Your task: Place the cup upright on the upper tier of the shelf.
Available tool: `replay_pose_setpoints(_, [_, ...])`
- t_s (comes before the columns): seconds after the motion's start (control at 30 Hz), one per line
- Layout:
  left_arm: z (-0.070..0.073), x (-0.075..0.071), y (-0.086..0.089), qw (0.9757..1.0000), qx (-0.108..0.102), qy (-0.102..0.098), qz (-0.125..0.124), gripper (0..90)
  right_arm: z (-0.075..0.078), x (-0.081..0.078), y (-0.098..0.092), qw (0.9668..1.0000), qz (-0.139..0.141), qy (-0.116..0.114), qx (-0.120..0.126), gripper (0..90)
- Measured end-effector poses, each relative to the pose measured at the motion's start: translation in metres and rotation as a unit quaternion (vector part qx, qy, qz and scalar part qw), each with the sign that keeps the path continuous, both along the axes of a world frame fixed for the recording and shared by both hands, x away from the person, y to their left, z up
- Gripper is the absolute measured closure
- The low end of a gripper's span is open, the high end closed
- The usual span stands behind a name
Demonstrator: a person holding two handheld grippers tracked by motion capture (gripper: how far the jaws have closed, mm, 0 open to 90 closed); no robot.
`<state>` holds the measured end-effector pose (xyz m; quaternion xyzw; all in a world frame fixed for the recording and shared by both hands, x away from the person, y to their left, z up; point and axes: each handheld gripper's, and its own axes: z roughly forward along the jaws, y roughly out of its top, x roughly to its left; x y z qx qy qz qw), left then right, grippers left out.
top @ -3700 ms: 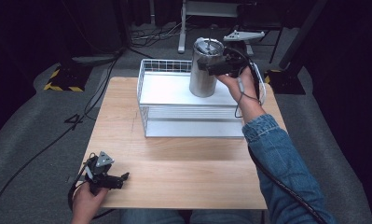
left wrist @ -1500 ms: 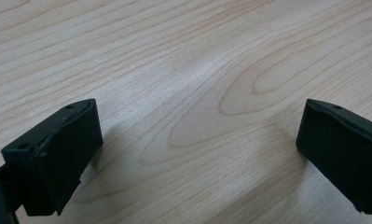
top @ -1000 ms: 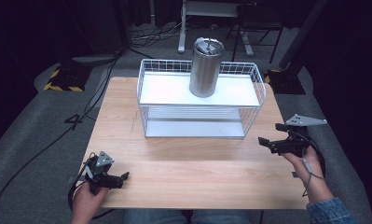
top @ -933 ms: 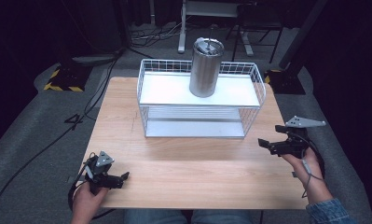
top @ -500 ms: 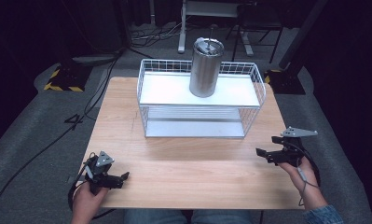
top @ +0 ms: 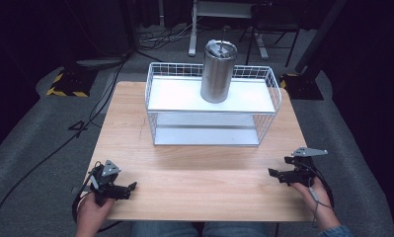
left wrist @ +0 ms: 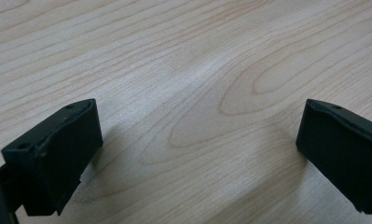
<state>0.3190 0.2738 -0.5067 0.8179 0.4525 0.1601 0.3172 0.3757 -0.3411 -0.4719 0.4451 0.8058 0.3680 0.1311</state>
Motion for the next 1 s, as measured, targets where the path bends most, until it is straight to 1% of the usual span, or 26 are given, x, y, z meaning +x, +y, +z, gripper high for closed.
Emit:
replay_pose_setpoints(0.13, [0.0,0.0,0.0,1.0,0.0,0.0,0.0,0.6,-0.009,-0.003,0.0,0.9998,-0.008,-0.006,-0.019,6.4])
replay_pose_setpoints(0.3, [0.0,0.0,0.0,1.0,-0.001,0.0,0.0,0.6,-0.017,-0.006,0.001,0.9991,-0.007,-0.01,-0.04,6.4])
replay_pose_setpoints(0.53, [0.0,0.0,0.0,1.0,0.0,0.0,0.0,0.6,-0.027,-0.008,0.003,0.9987,-0.005,-0.011,-0.049,6.4])
replay_pose_setpoints(0.57, [0.0,0.0,0.0,1.0,0.0,0.0,0.0,0.6,-0.03,-0.009,0.005,0.9983,-0.003,-0.021,-0.055,6.0])
replay_pose_setpoints(0.63, [0.0,0.0,0.0,1.0,0.0,0.0,0.0,0.6,-0.032,-0.01,0.006,0.998,-0.003,-0.029,-0.057,3.2])
replay_pose_setpoints(0.7, [0.0,0.0,0.0,1.0,0.001,0.0,0.0,0.6,-0.034,-0.01,0.007,0.9981,-0.005,-0.033,-0.053,0.5])
replay_pose_setpoints(0.93, [0.0,0.0,0.0,1.0,-0.001,0.0,0.001,0.6,-0.034,-0.011,0.007,0.9981,-0.005,-0.033,-0.052,0.2])
replay_pose_setpoints(1.0, [0.0,0.0,0.0,1.0,0.0,0.0,0.0,0.6,-0.035,-0.011,0.007,0.9982,0.0,-0.033,-0.051,0.7])
